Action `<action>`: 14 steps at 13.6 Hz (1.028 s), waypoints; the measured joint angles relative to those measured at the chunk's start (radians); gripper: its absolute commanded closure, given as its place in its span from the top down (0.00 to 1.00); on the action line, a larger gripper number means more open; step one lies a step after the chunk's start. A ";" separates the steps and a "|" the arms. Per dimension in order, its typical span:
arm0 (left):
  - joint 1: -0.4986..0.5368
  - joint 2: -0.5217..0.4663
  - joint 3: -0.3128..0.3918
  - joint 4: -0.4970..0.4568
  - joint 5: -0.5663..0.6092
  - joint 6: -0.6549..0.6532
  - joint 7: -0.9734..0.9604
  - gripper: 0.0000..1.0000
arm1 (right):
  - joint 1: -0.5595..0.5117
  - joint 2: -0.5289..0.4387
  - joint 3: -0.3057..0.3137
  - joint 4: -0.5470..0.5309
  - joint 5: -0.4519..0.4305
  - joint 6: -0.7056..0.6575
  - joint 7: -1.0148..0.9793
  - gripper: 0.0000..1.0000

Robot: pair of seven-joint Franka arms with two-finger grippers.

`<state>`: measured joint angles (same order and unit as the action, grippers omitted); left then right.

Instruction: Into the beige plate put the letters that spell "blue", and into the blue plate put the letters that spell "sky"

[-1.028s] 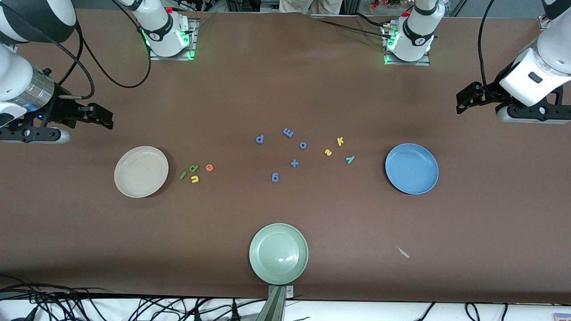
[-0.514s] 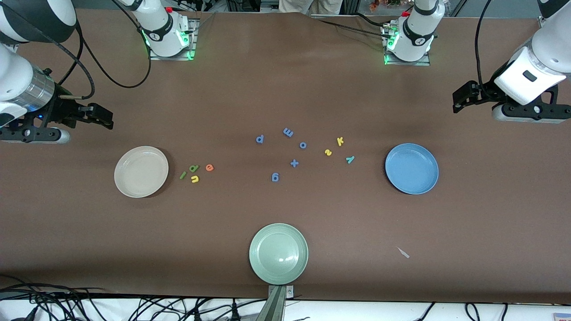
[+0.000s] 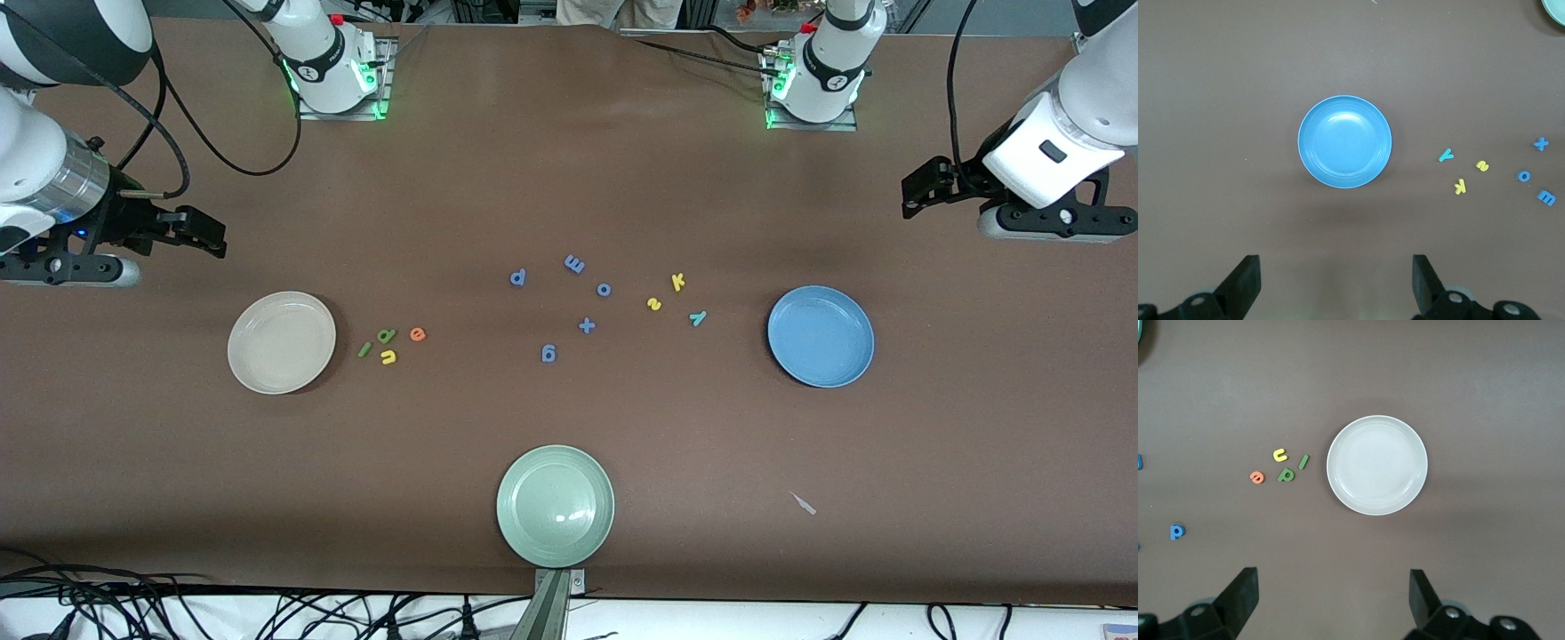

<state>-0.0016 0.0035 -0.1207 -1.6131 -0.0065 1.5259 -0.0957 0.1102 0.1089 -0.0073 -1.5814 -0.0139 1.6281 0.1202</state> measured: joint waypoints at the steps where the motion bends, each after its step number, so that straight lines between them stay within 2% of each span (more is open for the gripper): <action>1: 0.000 0.000 0.000 0.000 0.000 0.000 0.000 1.00 | 0.000 0.000 0.000 0.000 0.000 0.000 0.000 1.00; 14: -0.009 0.005 -0.001 0.032 0.019 0.000 0.000 1.00 | 0.002 0.007 0.003 -0.004 0.000 0.000 0.000 1.00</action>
<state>-0.0104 0.0086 -0.1213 -1.5807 0.0123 1.5259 -0.0959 0.1123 0.1161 -0.0048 -1.5851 -0.0136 1.6277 0.1202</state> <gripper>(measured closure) 0.000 0.000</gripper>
